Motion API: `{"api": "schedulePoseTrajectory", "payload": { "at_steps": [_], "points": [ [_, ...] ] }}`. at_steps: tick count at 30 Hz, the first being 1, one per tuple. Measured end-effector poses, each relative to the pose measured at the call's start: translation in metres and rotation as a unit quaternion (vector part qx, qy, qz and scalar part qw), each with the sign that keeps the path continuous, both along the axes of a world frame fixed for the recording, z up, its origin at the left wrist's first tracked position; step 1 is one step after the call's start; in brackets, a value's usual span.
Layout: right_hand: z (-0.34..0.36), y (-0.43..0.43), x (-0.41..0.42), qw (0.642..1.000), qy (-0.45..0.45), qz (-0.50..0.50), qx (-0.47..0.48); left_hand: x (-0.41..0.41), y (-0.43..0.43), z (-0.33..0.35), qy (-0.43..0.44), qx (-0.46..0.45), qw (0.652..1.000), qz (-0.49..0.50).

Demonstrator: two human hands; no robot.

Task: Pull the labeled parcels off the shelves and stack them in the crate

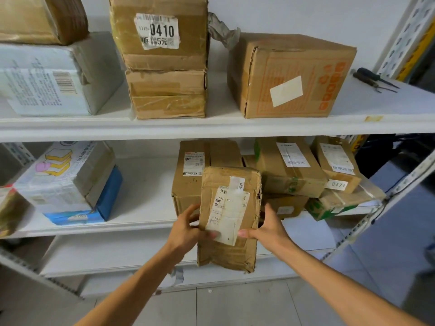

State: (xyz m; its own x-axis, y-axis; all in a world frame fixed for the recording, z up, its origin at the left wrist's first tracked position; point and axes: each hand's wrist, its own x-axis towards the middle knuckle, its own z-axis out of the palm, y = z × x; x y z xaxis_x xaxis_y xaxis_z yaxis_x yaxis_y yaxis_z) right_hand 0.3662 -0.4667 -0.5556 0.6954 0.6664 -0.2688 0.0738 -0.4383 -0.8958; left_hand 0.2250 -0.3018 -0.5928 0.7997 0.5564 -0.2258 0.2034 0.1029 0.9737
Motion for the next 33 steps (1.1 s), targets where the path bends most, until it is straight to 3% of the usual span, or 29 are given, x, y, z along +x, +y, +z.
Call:
{"api": "schedulePoseTrajectory", "payload": {
  "at_steps": [6, 18, 27, 30, 33],
  "points": [
    [0.021, 0.005, -0.020, 0.999, -0.020, -0.008, 0.035, -0.025, 0.012, 0.031, -0.011, 0.026, 0.999, -0.017],
    [0.042, 0.048, -0.045, 0.998, -0.054, -0.005, 0.025, -0.074, 0.038, 0.066, -0.041, -0.017, 0.999, -0.021],
    [0.037, 0.050, -0.087, 0.974, -0.157, -0.040, 0.157, -0.090, 0.053, 0.042, -0.159, -0.036, 0.986, 0.039],
    [0.037, 0.056, -0.087, 0.975, -0.144, -0.040, 0.164, -0.092, 0.058, 0.046, -0.154, -0.034, 0.987, 0.041],
    [0.040, 0.062, -0.074, 0.985, -0.067, -0.053, 0.148, -0.095, 0.060, 0.057, -0.136, -0.026, 0.990, 0.020]
  ]
}}
